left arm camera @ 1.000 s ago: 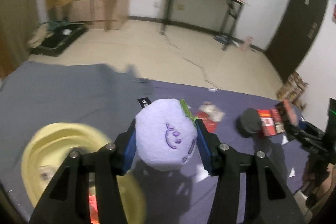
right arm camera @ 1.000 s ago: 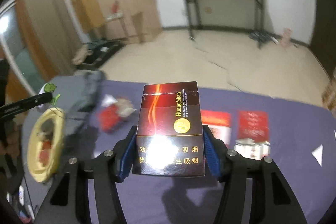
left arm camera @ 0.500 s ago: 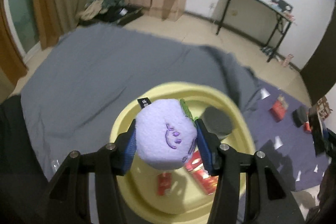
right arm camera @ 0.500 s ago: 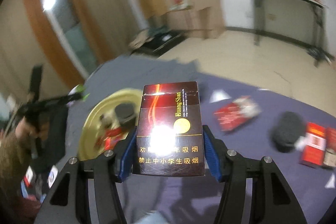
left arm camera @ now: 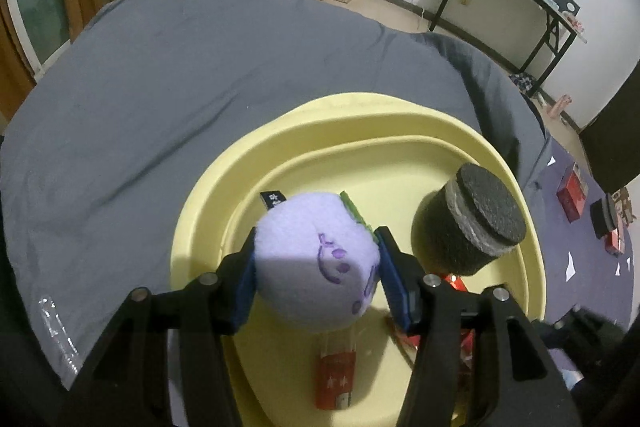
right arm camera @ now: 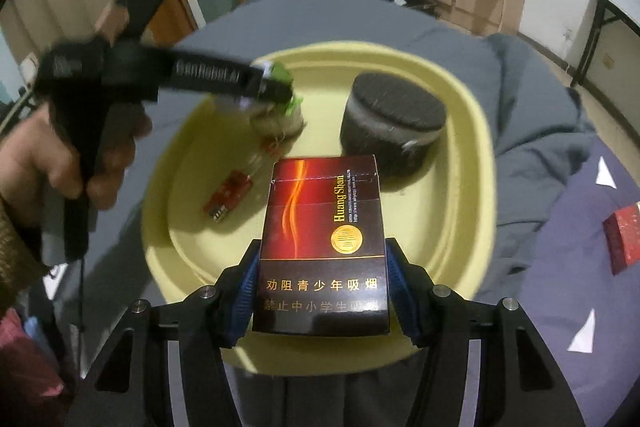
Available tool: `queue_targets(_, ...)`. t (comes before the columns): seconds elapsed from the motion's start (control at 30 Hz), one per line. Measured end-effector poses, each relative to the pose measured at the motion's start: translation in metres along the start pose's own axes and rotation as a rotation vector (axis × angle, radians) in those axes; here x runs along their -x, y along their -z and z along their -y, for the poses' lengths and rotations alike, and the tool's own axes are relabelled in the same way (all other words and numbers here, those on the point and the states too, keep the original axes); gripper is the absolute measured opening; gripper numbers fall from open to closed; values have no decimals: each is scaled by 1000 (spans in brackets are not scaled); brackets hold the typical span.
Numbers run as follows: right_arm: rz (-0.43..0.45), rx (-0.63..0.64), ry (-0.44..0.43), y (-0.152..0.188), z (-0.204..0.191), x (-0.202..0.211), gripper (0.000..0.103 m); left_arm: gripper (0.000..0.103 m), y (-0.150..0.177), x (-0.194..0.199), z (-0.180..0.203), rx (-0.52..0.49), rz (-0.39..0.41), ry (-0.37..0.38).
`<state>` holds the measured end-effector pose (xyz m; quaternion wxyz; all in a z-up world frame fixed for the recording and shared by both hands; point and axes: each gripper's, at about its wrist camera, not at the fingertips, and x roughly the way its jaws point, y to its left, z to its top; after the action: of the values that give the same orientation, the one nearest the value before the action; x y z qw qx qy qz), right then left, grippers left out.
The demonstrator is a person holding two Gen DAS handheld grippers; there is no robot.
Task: Organize rigid objects
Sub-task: 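Grasp the lavender plush with the left tool while the right tool grasps the dark pack, then drop the plush and dark pack into the yellow tray, then grasp a black cylinder with the left tool while the right tool grasps a red-white pack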
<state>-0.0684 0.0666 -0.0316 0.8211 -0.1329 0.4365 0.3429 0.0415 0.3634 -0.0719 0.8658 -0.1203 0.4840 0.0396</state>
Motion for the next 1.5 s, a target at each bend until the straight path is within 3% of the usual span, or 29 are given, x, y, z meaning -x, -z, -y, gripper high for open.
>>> queue_targets(0.07, -11, -21, -5, 2, 2, -9, 58, 58, 0, 3, -3, 7, -5, 5)
queue_targets(0.13, -7, -57, -27, -10, 0, -19, 59, 72, 0, 9, -5, 15, -13, -1)
queue_targets(0.17, -4, -75, -36, -12, 0, -21, 60, 85, 0, 13, -5, 19, -13, -6)
queue_targets(0.2, 1, -95, -40, -13, 1, -21, 64, 91, 0, 21, -3, 19, -2, -11)
queue_targets(0.27, 15, -118, -56, -13, 1, -12, 91, 94, -3, 42, 4, 5, 29, 2)
queue_targets(0.33, 53, -137, -72, -11, 5, 11, 95, 102, -7, 56, 15, 4, 38, 42)
queue_targets(0.47, 131, -160, -36, -2, 33, 78, 102, 103, -14, 75, 63, -71, 37, 105)
queue_targets(0.57, 207, -232, 43, 14, 84, 141, 103, 103, -18, 81, 125, -168, 43, 144)
queue_targets(0.73, 214, -416, 303, 81, 211, 221, 103, 103, -16, 67, 235, -298, 17, 231)
queue_targets(0.83, 188, -552, 474, 139, 287, 247, 103, 103, -6, 47, 310, -369, -11, 283)
queue_targets(0.9, 166, -631, 522, 169, 321, 249, 103, 103, 3, 31, 353, -398, -31, 302)
queue_targets(1.03, 138, -742, 512, 205, 365, 238, 103, 103, 21, -13, 425, -453, -70, 293)
queue_targets(1.13, 140, -755, 493, 198, 380, 221, 103, 103, 24, -45, 459, -486, -78, 245)
queue_targets(1.27, 118, -740, 489, 190, 395, 194, 103, 103, 24, -75, 476, -512, -89, 193)
queue_targets(1.33, 111, -738, 489, 194, 405, 194, 103, 103, 23, -84, 480, -510, -97, 209)
queue_targets(1.5, 176, -809, 468, 203, 422, 205, 103, 102, 25, -98, 485, -520, -121, 197)
